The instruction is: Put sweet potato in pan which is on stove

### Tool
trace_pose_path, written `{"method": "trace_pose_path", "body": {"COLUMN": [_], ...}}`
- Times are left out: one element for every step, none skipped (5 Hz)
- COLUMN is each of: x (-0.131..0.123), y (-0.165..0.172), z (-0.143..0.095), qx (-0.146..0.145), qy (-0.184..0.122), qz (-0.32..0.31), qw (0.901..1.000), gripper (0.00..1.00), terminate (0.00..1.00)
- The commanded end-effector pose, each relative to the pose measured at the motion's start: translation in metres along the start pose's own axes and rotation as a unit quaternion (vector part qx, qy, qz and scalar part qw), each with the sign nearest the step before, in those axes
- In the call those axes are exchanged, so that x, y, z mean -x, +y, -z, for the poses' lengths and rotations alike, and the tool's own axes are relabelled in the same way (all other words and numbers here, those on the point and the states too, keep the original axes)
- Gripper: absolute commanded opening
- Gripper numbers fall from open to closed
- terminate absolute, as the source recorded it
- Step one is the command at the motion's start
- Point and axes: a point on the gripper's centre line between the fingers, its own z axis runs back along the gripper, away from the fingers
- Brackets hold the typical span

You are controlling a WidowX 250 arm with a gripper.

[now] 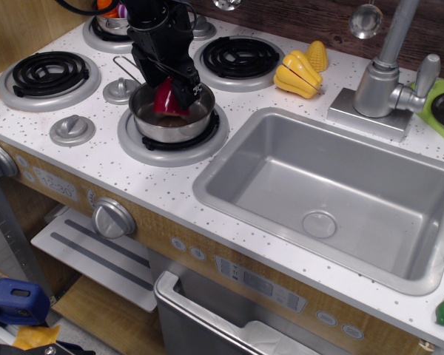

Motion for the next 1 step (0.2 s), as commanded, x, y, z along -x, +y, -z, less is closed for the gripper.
{"method": "trace_pose_path", "body": {"x": [-0.0059], "y": [0.0098], "z": [-0.0106], "qx": [-0.013], "qy": [-0.015], "qz": [-0.003], "qw": [0.9998], "gripper": [1.00], "terminate": [1.00]}}
